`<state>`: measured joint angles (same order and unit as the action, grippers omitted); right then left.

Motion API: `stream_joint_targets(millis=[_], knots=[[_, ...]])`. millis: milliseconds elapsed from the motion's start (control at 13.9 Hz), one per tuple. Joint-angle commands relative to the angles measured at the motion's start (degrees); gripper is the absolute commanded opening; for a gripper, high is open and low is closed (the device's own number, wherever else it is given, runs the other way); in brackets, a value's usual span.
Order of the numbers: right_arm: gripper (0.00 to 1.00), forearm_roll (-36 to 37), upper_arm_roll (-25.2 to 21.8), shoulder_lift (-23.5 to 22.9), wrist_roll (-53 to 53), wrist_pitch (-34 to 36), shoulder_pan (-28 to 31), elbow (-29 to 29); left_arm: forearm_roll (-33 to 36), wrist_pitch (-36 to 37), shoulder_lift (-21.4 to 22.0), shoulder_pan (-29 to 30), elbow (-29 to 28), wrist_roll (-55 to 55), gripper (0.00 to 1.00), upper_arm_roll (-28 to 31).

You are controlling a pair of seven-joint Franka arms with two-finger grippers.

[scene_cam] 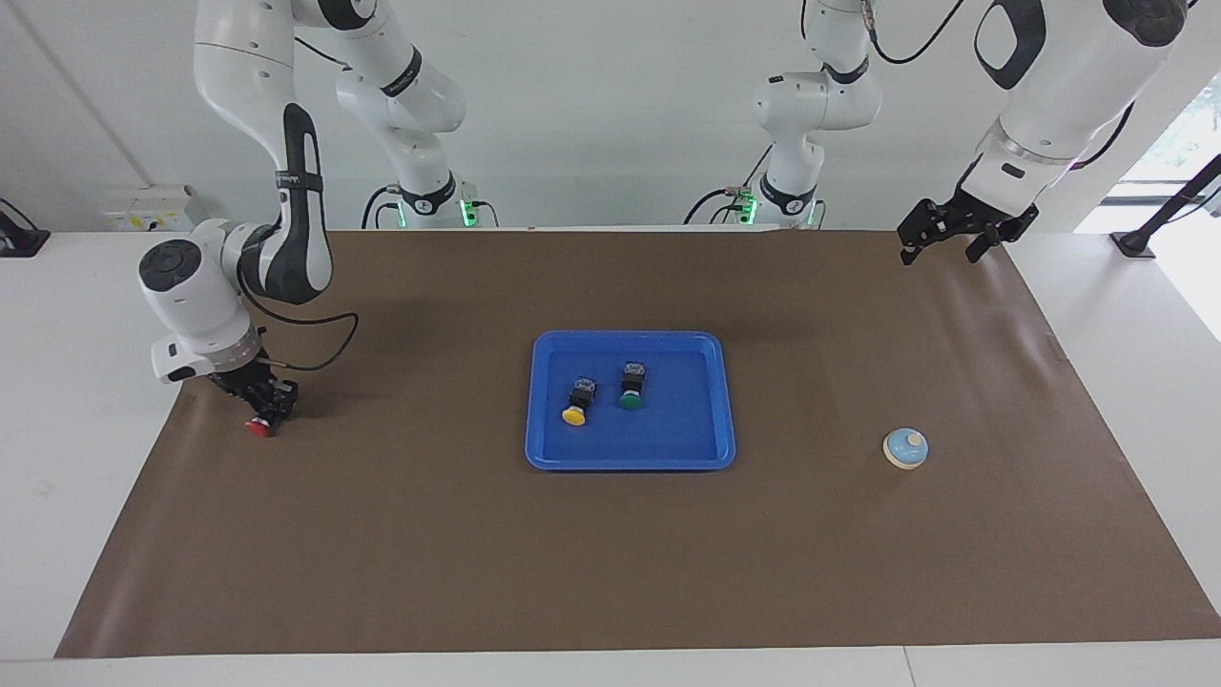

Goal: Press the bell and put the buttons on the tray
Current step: 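Withdraw the right gripper and grasp the red button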

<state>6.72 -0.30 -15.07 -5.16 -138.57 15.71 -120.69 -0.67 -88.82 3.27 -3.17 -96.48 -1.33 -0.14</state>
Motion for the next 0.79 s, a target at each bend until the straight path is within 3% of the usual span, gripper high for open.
stream_joint_targets(millis=[0, 287, 718], knots=[[0.0, 0.84, 1.09, 1.54, -0.2, -0.91, 0.82, -1.92, -0.48, 0.05, 1.39, 0.35, -1.08, -0.07, 1.0, -0.04], [0.0, 0.84, 1.79, 1.54, -0.29, 2.06, -0.41, 0.7, -0.48, 0.05, 1.39, 0.35, -1.08, -0.07, 1.0, -0.04], [0.0, -0.21, 1.79, 0.22, -15.81, 21.74, -14.89, 16.95, -0.48, 0.05, 1.39, 0.35, -1.08, -0.07, 1.0, -0.04]])
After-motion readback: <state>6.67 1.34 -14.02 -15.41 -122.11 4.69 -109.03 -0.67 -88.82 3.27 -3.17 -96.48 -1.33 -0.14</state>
